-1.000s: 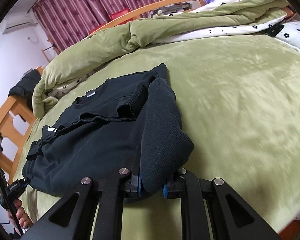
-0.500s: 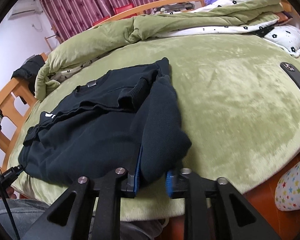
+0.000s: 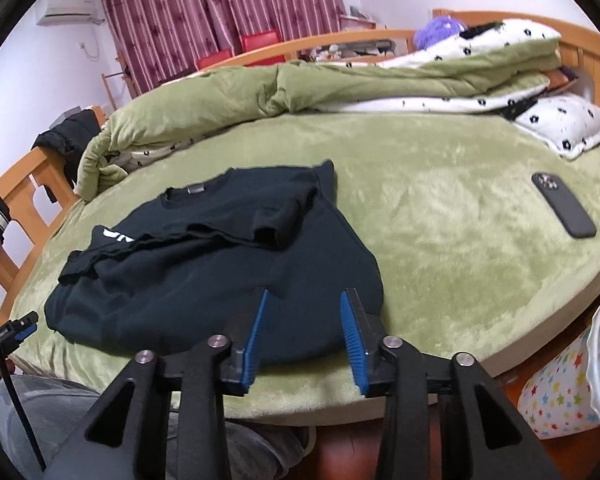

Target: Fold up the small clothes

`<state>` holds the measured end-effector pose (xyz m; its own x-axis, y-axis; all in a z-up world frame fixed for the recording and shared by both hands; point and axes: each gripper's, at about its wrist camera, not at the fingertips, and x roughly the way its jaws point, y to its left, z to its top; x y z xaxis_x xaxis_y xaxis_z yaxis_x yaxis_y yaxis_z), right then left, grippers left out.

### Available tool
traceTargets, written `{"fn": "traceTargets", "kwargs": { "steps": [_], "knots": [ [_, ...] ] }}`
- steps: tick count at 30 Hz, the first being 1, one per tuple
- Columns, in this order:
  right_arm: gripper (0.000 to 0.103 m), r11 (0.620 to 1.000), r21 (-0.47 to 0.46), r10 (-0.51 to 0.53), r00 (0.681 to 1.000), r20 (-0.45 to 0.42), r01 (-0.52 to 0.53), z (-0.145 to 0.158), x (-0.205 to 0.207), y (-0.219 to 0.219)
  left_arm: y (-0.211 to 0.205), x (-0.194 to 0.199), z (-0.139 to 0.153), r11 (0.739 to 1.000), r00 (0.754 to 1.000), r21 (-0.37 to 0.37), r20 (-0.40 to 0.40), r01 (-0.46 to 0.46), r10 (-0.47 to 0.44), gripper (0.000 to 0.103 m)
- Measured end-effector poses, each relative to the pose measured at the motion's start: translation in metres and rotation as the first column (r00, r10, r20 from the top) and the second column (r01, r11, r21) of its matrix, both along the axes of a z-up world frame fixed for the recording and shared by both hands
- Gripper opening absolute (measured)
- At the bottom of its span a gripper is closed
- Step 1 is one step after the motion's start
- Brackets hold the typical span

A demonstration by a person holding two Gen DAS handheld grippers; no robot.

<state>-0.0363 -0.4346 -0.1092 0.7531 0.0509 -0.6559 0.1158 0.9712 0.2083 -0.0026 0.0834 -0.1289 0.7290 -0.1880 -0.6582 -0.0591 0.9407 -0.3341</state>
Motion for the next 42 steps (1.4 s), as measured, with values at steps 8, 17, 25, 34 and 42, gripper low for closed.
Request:
{"fn": "traceTargets", "kwargs": {
  "steps": [8, 17, 25, 34, 42],
  "knots": [
    [0.045, 0.999, 0.001, 0.035, 0.999, 0.014, -0.035, 0.019, 0.018, 0.022, 0.001, 0.016, 0.017, 0.999, 0.999, -0.045, 0.026, 0.03, -0.029, 0.06],
    [0.045, 0.999, 0.032, 0.043, 0.998, -0.049, -0.041, 0.001, 0.074, 0.03, -0.007, 0.083, 0.007, 0.993, 0.999, -0.106, -0.018, 0.045, -0.047, 0.059],
    [0.045, 0.997, 0.077, -0.007, 0.993, -0.117, 0.016, -0.022, 0.125, 0.016, -0.012, 0.125, -0.01, 0.988, 0.995, -0.145, -0.077, 0.051, -0.063, 0.059],
    [0.014, 0.993, 0.121, 0.018, 0.983, -0.184, 0.004, -0.044, 0.164, 0.026, -0.017, 0.141, -0.014, 0.992, 0.991, -0.119, -0.119, 0.04, -0.054, 0.014],
    [0.009, 0.973, 0.229, 0.05, 0.998, -0.034, -0.041, 0.0, 0.179, 0.012, -0.009, 0.163, 0.018, 0.983, 0.998, -0.17, -0.017, 0.063, -0.067, 0.007]
  ]
}}
